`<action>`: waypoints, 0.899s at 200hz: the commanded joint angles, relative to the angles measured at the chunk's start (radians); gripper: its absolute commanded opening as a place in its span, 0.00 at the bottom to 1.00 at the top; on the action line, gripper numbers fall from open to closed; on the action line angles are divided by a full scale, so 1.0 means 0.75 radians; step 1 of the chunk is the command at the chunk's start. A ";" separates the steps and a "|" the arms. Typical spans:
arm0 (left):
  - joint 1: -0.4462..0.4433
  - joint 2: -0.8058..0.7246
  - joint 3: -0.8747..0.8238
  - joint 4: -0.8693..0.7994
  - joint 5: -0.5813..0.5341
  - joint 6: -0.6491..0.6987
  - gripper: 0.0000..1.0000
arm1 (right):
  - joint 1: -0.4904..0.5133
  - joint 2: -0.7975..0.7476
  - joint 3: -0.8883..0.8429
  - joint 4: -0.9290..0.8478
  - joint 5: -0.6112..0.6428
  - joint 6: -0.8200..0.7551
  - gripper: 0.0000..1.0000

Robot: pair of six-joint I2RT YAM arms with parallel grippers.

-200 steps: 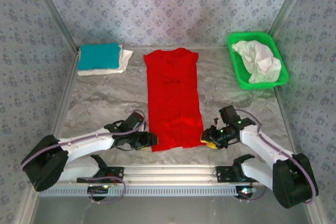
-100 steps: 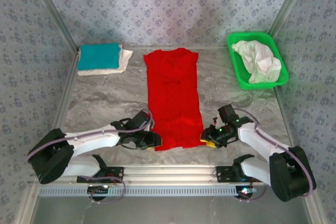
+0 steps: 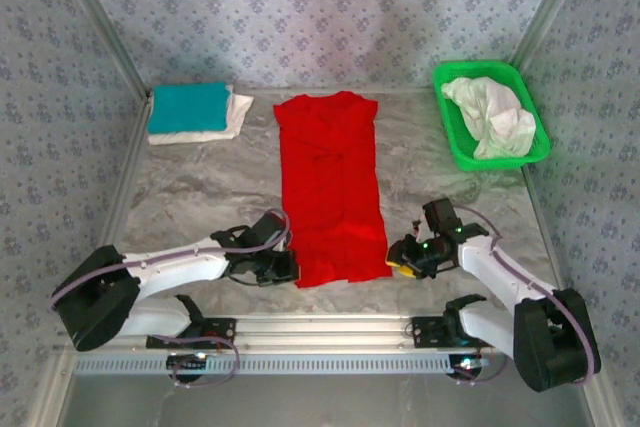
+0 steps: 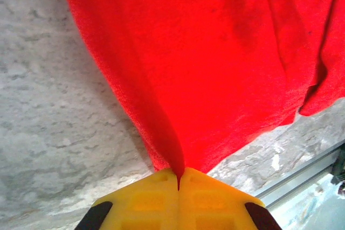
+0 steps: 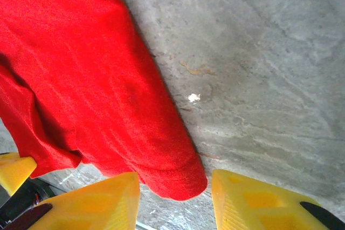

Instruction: Fold and stack the t-shirts

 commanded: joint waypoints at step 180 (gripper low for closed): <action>0.072 -0.247 -0.182 -0.009 -0.126 -0.029 0.00 | 0.241 0.181 -0.020 0.241 0.012 0.105 0.27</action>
